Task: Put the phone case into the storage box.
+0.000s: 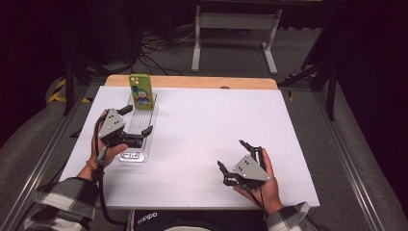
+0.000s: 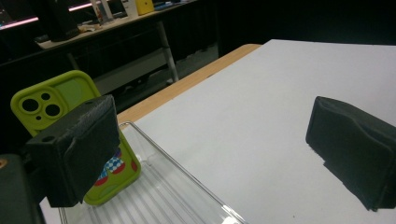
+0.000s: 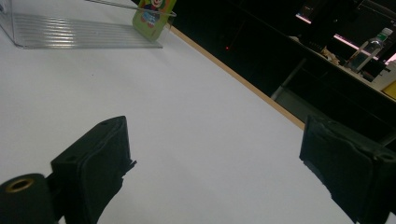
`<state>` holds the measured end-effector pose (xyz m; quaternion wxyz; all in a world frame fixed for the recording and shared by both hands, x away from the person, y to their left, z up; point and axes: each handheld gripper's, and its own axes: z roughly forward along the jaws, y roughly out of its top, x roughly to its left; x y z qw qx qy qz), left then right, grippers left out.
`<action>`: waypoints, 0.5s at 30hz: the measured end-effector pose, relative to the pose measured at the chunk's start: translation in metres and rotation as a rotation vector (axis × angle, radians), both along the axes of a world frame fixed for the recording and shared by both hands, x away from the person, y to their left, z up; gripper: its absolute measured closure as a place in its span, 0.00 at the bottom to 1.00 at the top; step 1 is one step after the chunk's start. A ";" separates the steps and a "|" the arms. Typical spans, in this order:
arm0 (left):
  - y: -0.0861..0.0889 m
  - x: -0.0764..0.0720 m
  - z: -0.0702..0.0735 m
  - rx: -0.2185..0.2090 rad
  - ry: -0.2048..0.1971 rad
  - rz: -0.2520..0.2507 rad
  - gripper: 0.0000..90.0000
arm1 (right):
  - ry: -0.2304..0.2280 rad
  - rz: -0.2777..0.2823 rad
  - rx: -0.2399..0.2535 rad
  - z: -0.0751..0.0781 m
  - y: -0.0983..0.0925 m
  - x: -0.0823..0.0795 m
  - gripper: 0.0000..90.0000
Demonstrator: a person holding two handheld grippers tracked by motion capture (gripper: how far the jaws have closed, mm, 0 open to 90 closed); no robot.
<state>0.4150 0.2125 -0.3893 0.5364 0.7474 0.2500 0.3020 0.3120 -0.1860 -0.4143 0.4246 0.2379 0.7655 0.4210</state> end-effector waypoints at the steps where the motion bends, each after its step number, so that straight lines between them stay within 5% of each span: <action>1: 0.000 0.000 0.000 0.000 0.000 0.000 0.04 | 0.001 0.001 0.002 0.000 0.000 0.000 0.10; 15: -0.002 -0.018 -0.004 0.008 -0.033 -0.033 0.06 | 0.007 0.025 0.018 0.003 0.004 0.003 0.10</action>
